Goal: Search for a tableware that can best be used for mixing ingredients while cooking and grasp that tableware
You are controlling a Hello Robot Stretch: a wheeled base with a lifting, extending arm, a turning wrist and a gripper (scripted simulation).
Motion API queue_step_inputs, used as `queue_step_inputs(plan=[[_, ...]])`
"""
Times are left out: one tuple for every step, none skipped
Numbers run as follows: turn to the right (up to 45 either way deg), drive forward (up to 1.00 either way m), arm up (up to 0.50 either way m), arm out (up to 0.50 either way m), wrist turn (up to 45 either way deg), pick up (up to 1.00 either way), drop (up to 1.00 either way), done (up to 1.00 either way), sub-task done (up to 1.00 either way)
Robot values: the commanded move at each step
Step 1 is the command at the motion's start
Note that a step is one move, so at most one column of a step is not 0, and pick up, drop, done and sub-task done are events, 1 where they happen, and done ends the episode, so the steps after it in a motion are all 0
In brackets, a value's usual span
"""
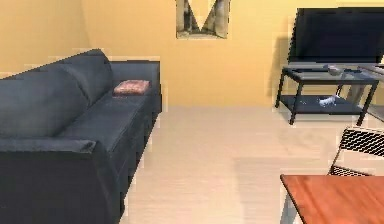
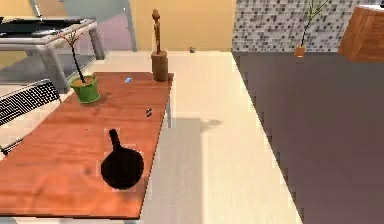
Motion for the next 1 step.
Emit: queue_step_inputs(plan=[[0.0, 1.0, 0.0, 0.0, 0.0, 0.0, 0.0, 0.0, 0.0]])
